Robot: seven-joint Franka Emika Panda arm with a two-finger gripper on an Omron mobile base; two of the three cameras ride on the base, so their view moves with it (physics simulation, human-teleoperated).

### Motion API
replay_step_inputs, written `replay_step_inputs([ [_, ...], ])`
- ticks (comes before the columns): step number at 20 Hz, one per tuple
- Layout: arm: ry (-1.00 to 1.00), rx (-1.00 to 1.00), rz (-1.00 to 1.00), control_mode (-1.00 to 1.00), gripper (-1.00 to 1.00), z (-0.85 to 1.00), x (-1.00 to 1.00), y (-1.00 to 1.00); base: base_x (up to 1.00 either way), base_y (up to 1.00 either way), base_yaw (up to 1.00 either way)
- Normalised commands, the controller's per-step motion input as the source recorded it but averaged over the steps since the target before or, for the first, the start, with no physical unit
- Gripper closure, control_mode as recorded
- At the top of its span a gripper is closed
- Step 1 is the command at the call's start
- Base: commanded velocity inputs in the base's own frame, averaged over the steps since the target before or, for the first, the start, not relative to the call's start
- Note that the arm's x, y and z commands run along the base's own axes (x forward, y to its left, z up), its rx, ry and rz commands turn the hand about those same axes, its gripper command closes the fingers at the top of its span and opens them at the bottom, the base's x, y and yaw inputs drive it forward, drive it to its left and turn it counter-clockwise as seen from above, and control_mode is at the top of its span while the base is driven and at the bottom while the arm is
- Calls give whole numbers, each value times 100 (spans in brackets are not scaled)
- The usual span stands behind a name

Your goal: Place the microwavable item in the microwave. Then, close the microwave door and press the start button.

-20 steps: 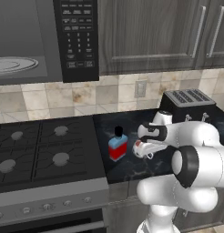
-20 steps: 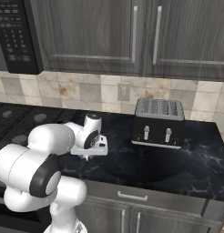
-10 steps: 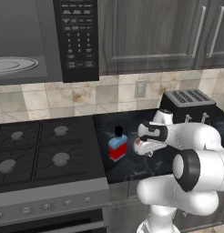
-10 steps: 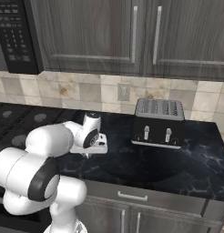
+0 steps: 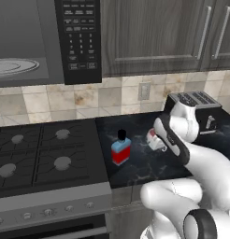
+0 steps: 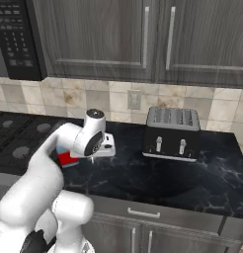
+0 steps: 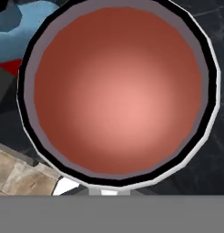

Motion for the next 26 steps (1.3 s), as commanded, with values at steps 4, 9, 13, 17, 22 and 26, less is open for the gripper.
replay_step_inputs([
  [4,-4,0,0,-100,100,100,-85,-7,0,0,0],
  [9,0,0,0,-100,100,95,-87,0,0,0,0],
  [13,2,0,0,-100,100,89,-65,0,0,0,0],
  [17,6,0,0,-100,100,68,-25,0,0,0,0],
  [22,12,0,0,-100,100,32,0,0,0,0,0],
  [26,17,0,1,-100,100,0,0,5,0,0,0],
])
